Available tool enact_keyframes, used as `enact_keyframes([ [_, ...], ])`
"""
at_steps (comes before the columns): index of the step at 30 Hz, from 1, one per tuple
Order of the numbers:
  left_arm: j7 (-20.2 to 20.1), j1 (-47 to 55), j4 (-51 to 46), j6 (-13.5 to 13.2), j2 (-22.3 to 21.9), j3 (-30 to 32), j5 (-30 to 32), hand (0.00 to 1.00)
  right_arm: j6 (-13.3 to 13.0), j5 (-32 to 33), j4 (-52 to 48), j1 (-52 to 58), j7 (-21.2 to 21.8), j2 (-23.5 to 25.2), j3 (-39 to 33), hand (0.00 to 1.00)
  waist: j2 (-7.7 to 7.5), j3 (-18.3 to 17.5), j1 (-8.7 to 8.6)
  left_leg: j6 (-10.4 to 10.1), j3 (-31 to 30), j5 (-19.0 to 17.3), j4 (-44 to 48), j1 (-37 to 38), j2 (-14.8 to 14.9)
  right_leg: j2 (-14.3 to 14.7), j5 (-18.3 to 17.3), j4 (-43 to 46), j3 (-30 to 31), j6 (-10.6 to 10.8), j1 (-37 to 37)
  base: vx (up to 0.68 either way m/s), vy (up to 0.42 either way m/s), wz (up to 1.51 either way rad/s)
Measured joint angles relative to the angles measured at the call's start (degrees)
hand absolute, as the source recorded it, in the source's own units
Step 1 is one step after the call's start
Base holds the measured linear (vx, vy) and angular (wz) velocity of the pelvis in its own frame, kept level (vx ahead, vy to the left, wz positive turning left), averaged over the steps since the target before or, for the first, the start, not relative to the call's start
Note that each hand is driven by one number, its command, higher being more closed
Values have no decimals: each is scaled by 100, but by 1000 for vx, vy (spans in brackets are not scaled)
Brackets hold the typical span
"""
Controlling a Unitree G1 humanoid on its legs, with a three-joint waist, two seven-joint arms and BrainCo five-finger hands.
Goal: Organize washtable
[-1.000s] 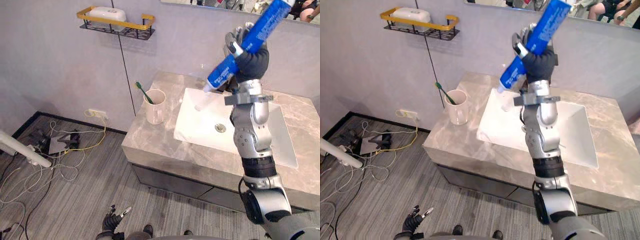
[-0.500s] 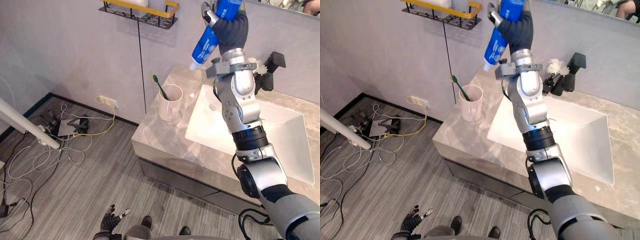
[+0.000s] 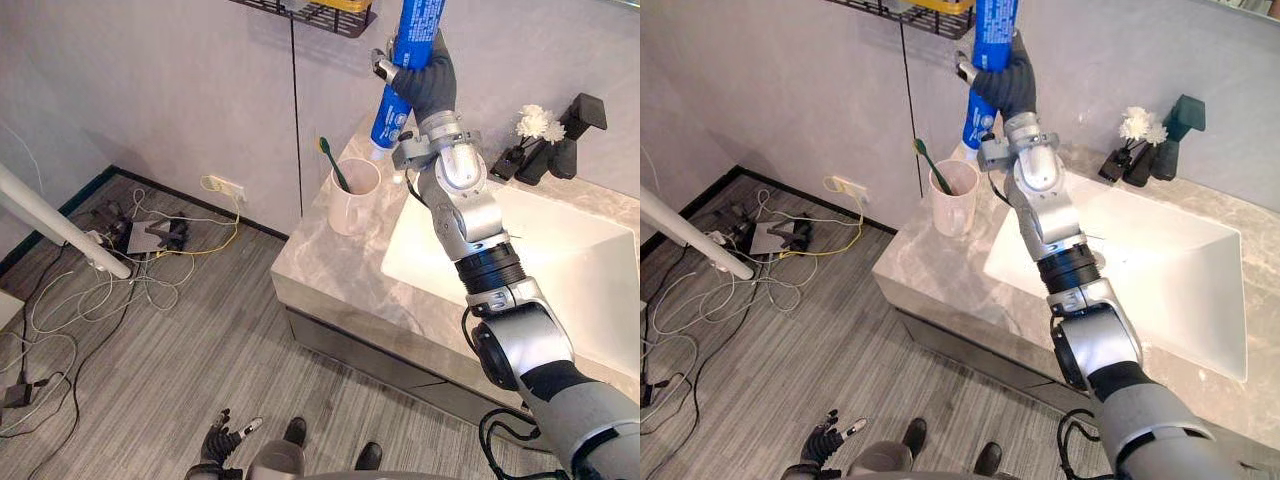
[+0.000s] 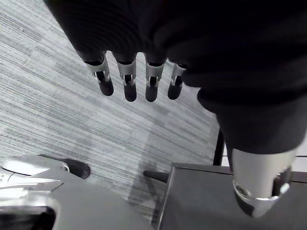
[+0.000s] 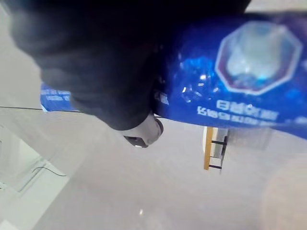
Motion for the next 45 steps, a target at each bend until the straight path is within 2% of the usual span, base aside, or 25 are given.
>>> enact_keyframes([
  [6,9,0,2,-50,2,-33,-1,0,16,-63,103,0,-27,121,44,100,37,72,10,1,-3,-2,17,-15,1,-1,0,0,0,0,-1,-11,4,0],
  [13,88,0,6,-75,6,-79,-16,0,16,-102,108,-1,-106,214,42,100,49,158,125,2,-10,-2,37,-57,0,1,0,0,-10,0,-28,3,2,0],
  [19,94,0,8,-75,14,-94,-15,0,18,-115,121,-1,-115,338,44,100,49,159,132,2,-28,-2,39,-71,-8,-5,0,0,-31,0,-35,5,5,1],
  [45,101,1,46,-83,28,-169,-20,0,134,-319,501,-4,-121,336,173,100,115,267,124,1,-151,-1,109,-118,-25,-10,-1,1,-172,0,3,-4,4,2],
])
